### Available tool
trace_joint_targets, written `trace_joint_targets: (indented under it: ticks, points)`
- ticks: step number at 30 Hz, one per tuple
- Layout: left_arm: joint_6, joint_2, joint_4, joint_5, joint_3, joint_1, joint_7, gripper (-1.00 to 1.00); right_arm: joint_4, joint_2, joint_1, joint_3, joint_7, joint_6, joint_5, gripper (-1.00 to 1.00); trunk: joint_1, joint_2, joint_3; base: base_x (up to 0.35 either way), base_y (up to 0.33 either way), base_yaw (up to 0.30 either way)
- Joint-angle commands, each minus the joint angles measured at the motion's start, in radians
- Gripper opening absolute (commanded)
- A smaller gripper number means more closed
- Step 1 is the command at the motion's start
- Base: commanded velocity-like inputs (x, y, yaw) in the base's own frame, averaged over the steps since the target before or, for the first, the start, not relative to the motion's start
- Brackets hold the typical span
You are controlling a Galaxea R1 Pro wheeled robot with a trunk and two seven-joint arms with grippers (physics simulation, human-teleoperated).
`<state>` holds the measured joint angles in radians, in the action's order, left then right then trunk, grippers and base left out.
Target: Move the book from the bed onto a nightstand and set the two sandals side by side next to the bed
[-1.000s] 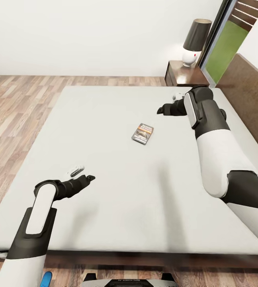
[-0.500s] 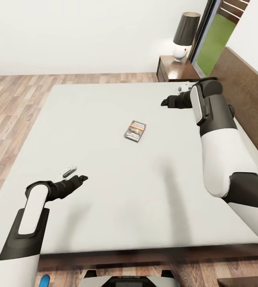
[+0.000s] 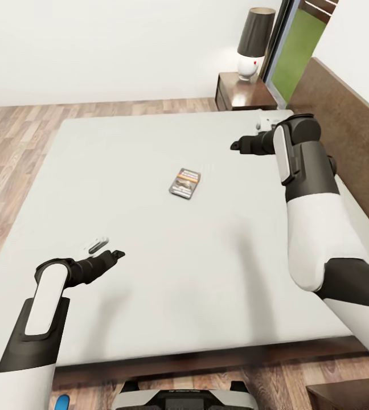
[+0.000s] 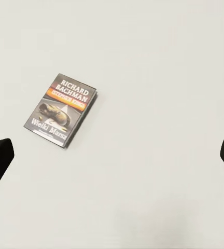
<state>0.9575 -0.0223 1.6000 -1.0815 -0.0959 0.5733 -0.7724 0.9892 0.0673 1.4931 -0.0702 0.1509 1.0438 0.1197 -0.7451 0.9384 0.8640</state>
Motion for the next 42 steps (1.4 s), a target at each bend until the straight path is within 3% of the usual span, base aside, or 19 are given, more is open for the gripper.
trace_joint_targets:
  ticks: [1,13,19,28,42]
  points:
    - [0.002,0.0,0.001,-0.011,0.0,0.001,-0.01,1.0,0.003,0.003,-0.001,-0.003,0.009,0.003,0.011,1.0,0.0,0.001,0.002,0.0,0.0,-0.046]
    - [0.003,-0.001,0.003,-0.011,-0.001,0.001,-0.013,1.0,0.009,0.024,-0.008,0.002,0.009,0.003,0.015,1.0,0.0,0.001,0.021,0.0,0.0,-0.016]
    - [0.003,-0.001,0.003,-0.011,-0.001,0.0,-0.013,1.0,0.01,0.024,-0.008,0.054,0.01,0.003,0.014,1.0,0.0,0.001,0.03,0.0,0.0,-0.001]
    - [0.004,-0.001,0.005,-0.012,-0.001,0.0,-0.011,1.0,0.013,0.021,-0.008,0.088,0.009,-0.001,0.014,1.0,0.0,0.001,0.041,0.0,0.0,0.0]
    - [0.007,0.0,0.006,-0.013,-0.002,0.003,-0.01,1.0,0.069,0.019,-0.008,0.096,0.014,-0.001,0.013,1.0,-0.05,0.092,0.085,0.0,0.0,0.0]
